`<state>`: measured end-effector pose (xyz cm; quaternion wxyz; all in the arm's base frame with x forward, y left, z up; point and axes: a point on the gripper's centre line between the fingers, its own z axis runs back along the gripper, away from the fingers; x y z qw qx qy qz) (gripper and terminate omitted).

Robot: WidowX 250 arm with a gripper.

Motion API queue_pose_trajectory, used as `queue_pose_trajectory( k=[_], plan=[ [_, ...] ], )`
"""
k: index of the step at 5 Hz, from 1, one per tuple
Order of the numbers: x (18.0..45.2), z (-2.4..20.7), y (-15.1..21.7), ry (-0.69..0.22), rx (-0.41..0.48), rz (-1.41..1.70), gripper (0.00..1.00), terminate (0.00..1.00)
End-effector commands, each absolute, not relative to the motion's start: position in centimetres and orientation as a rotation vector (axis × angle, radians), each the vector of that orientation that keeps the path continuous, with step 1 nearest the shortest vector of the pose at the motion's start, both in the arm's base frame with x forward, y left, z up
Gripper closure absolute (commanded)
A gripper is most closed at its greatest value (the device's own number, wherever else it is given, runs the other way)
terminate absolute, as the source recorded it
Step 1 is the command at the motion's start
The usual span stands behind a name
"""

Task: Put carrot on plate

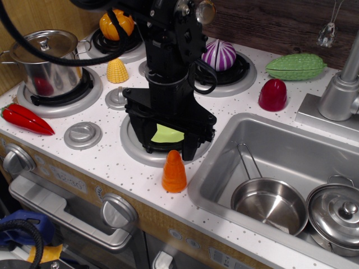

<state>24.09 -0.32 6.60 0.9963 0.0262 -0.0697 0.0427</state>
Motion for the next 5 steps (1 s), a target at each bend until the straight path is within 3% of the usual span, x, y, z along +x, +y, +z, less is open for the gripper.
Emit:
queue_pose_trajectory(
  k=[1, 5],
  plan=[
    [24.1, 6.6, -0.3, -0.140, 0.052, 0.085, 0.00, 0.00],
    [24.4, 3.0, -1.0, -0.203, 0.017, 0.108, 0.00, 0.00]
  ],
)
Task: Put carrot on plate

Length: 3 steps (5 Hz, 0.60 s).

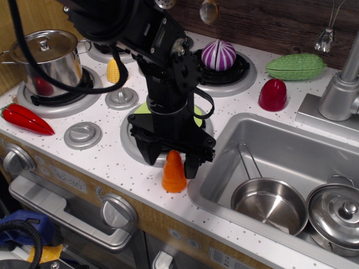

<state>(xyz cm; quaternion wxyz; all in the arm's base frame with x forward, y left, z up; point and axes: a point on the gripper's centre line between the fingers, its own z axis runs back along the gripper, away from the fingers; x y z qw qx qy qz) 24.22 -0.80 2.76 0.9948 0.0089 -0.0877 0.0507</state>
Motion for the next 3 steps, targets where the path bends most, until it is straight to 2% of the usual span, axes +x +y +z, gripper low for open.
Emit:
queue_pose_trajectory(
  k=[1, 2, 3],
  plan=[
    [24.3, 3.0, -1.3, -0.207, 0.028, 0.114, 1.00, 0.00],
    [24.3, 3.7, -1.3, -0.199, 0.036, 0.118, 1.00, 0.00],
    [24.2, 5.8, -0.6, -0.167, 0.070, 0.105, 1.00, 0.00]
  ],
)
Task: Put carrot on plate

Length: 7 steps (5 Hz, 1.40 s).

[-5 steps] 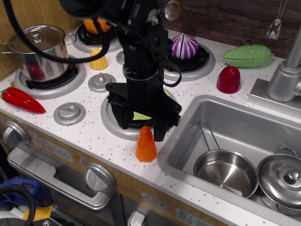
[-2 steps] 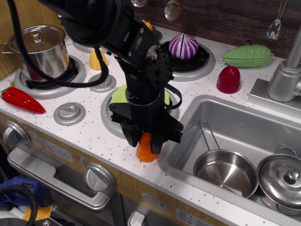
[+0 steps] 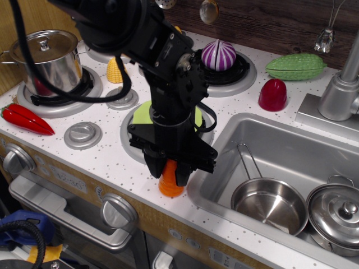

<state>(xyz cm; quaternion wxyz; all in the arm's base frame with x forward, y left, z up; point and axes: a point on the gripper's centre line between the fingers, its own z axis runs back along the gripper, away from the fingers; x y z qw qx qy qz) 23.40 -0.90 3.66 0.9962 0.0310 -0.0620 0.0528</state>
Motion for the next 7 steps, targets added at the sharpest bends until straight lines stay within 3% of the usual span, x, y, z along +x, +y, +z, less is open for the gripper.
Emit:
queue_pose_trajectory(
  k=[1, 2, 4, 5, 6, 7],
  plan=[
    [24.8, 8.4, 0.6, -0.143, 0.125, 0.052, 1.00, 0.00],
    [26.7, 10.0, 2.1, -0.163, 0.155, -0.008, 1.00, 0.00],
    [30.9, 8.5, 4.8, -0.229, 0.121, -0.123, 1.00, 0.00],
    [31.5, 7.5, 5.4, -0.247, 0.117, -0.153, 1.00, 0.00],
    [31.6, 7.1, 5.6, -0.255, 0.109, -0.168, 0.00, 0.00],
    [31.7, 6.4, 5.7, -0.272, 0.083, -0.181, 0.00, 0.00]
  ],
)
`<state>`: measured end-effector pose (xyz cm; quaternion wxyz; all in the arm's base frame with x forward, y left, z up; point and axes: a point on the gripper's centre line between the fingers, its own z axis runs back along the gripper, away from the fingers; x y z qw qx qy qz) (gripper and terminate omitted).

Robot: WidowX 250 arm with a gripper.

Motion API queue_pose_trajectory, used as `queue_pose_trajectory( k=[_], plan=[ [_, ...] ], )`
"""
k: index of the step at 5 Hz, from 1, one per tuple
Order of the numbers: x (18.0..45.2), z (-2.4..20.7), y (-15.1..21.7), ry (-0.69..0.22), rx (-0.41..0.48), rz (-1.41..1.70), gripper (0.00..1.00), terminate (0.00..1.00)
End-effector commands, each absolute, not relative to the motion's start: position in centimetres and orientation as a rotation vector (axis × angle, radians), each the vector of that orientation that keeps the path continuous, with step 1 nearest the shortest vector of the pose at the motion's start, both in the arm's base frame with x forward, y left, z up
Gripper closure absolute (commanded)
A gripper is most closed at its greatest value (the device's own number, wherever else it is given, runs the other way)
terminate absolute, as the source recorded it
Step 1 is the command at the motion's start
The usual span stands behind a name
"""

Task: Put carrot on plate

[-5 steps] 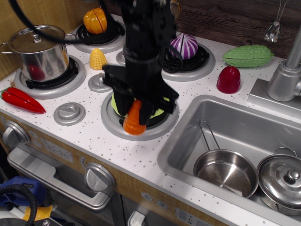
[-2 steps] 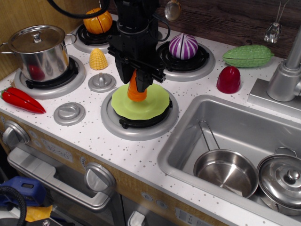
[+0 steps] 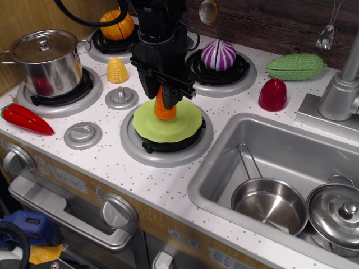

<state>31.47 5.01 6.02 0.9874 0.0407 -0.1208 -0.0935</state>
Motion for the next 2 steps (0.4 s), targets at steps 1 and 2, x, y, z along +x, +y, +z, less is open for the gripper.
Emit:
queue_pose_trajectory(
  k=[1, 2],
  plan=[
    [31.65, 6.44, 5.75, -0.272, 0.083, -0.181, 0.00, 0.00],
    [31.65, 6.44, 5.75, -0.272, 0.083, -0.181, 0.00, 1.00]
  ],
)
